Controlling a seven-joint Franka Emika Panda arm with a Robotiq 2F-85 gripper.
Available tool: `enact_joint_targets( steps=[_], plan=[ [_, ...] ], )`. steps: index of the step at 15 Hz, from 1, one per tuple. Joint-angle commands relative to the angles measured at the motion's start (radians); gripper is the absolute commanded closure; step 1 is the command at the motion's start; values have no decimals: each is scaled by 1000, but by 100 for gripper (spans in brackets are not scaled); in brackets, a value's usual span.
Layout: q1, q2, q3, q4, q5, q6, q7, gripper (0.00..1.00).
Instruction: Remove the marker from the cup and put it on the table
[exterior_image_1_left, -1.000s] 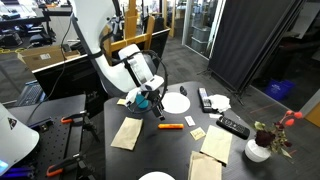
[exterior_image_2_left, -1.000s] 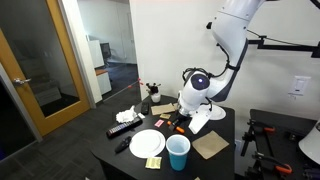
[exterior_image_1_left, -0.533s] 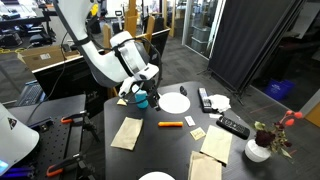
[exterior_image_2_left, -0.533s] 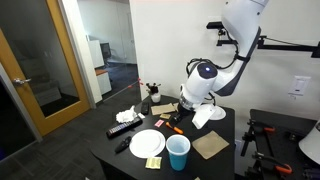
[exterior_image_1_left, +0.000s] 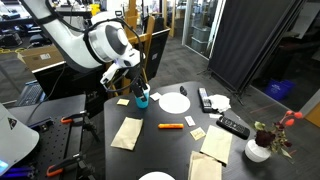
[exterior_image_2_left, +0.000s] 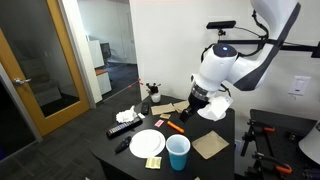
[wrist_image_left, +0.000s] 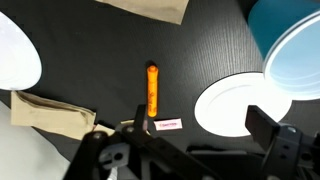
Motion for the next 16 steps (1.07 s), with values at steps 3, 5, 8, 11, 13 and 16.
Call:
enact_joint_targets(
  steps=[3,5,8,11,13,16],
  plan=[
    [-5,-223,46,-151,251,-31,-206,0],
    [6,-271,50,-170,324,-48,-259,0],
    [22,-334,47,-190,404,-74,-319,0],
    [14,-291,44,-164,378,-46,-294,0],
    [15,-302,44,-171,378,-49,-294,0],
    [15,-302,44,-173,378,-49,-294,0]
  ],
)
